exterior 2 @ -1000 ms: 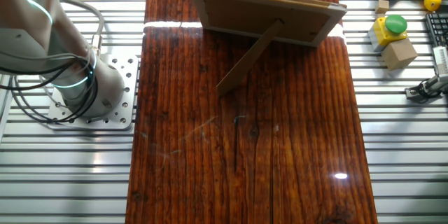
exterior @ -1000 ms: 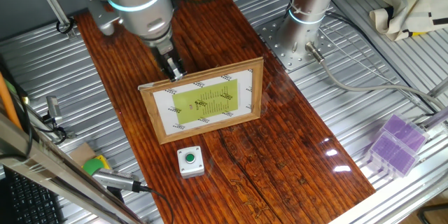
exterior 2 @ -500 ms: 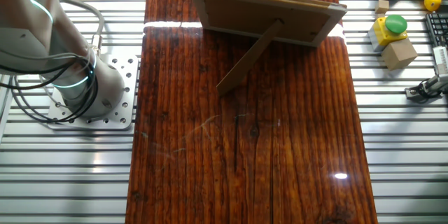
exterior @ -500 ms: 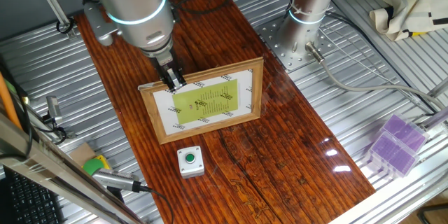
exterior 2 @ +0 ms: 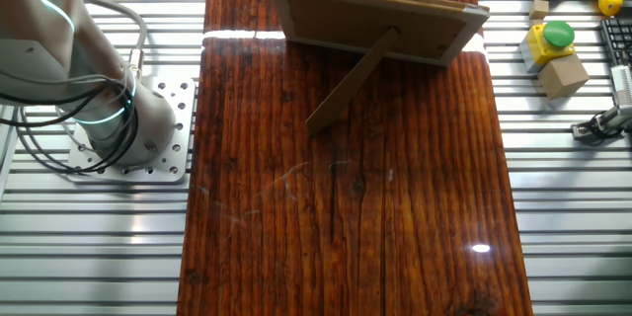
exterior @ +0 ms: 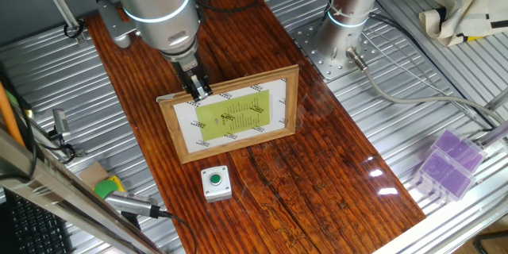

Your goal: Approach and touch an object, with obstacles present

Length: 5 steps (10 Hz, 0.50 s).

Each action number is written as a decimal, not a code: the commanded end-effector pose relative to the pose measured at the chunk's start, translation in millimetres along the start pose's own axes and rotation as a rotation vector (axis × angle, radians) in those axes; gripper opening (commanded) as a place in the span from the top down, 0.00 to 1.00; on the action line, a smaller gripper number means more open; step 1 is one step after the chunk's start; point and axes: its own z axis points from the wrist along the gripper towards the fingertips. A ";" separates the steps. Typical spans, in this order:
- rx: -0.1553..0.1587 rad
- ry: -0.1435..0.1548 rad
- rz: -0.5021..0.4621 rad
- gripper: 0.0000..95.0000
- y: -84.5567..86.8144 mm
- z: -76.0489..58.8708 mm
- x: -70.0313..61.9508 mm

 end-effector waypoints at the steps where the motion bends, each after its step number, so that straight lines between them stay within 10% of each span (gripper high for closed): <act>1: -0.004 0.000 -0.001 1.00 0.9 1.3 -1.1; 5: -0.007 0.000 -0.001 1.00 3.4 19.7 -8.9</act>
